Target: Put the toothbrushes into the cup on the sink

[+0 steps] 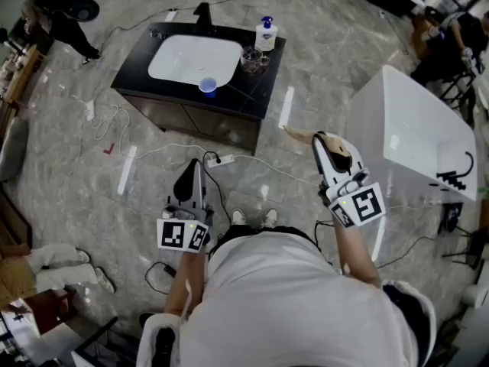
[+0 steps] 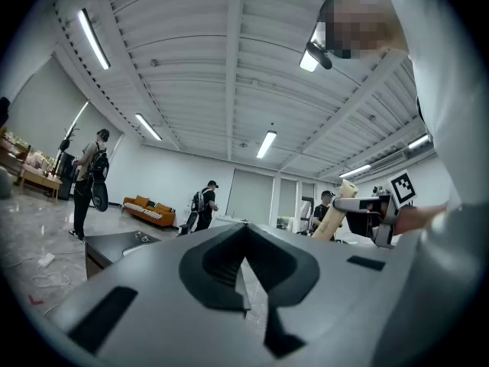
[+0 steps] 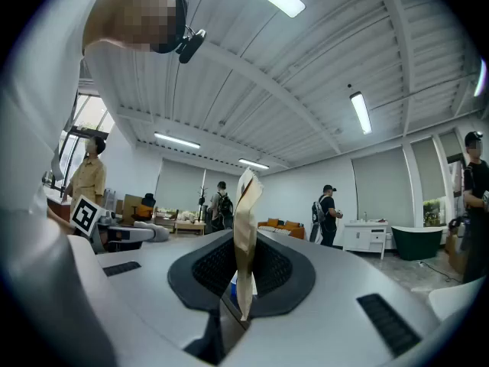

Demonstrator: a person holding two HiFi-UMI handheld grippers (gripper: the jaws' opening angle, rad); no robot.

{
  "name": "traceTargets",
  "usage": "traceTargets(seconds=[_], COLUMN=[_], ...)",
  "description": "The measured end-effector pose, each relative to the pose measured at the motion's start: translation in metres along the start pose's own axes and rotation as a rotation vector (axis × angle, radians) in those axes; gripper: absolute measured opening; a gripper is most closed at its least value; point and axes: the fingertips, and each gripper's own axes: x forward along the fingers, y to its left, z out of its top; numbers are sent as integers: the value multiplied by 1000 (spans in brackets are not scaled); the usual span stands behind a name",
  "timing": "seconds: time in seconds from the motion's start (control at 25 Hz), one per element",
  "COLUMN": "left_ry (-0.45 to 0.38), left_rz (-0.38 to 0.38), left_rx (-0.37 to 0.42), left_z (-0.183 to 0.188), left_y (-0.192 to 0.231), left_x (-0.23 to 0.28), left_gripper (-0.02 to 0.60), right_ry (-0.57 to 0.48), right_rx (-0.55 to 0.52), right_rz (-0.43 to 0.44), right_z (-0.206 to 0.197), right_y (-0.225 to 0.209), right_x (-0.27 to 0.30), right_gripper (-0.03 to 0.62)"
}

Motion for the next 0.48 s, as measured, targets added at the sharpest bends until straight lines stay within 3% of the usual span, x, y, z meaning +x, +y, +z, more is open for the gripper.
traceTargets(seconds=[0.48], left_ry=[9], left_rz=[-7], left_rx=[-12], left_z=[-2], left_y=[-4], left_x=[10], left_gripper=[3], right_ry=[2], right_rx=[14], right_rz=[-10], right_z=[-3], right_y=[-10], right_x=[-3], right_gripper=[54])
